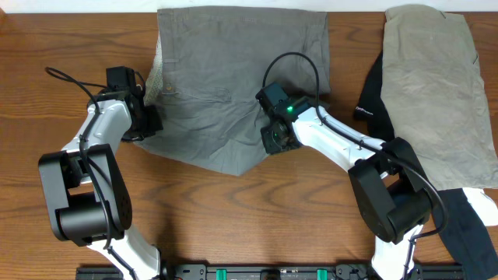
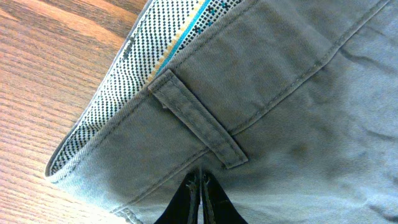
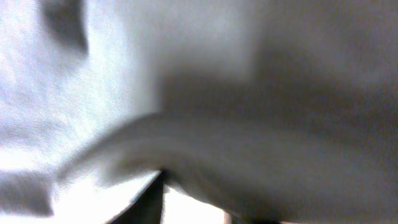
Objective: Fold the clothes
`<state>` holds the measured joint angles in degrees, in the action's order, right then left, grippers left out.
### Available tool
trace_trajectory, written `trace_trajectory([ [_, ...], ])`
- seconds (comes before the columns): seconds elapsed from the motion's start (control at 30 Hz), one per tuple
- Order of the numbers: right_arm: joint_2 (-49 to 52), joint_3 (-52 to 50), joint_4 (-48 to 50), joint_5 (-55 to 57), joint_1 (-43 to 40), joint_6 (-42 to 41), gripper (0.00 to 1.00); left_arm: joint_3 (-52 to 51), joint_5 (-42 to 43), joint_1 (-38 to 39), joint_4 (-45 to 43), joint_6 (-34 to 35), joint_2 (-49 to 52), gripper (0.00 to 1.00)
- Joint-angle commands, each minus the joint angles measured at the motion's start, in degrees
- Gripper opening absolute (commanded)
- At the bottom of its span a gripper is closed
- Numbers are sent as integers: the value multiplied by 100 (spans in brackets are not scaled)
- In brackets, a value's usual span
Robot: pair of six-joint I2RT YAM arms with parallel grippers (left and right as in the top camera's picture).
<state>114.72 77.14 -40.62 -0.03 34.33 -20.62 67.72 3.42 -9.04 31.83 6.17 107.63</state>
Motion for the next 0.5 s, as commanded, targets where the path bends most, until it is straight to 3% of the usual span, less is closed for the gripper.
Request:
trace_trajectory([
  [0.0,48,-4,203,470,-48,-127,1,-44,-48,0,-4,35,39,6],
  [0.3,-299,750,-271,496,-208,109,1,-44,-48,0,-4,33,39,6],
  [0.47,-358,1408,76,496,-203,402,1,-44,-48,0,-4,35,39,6],
])
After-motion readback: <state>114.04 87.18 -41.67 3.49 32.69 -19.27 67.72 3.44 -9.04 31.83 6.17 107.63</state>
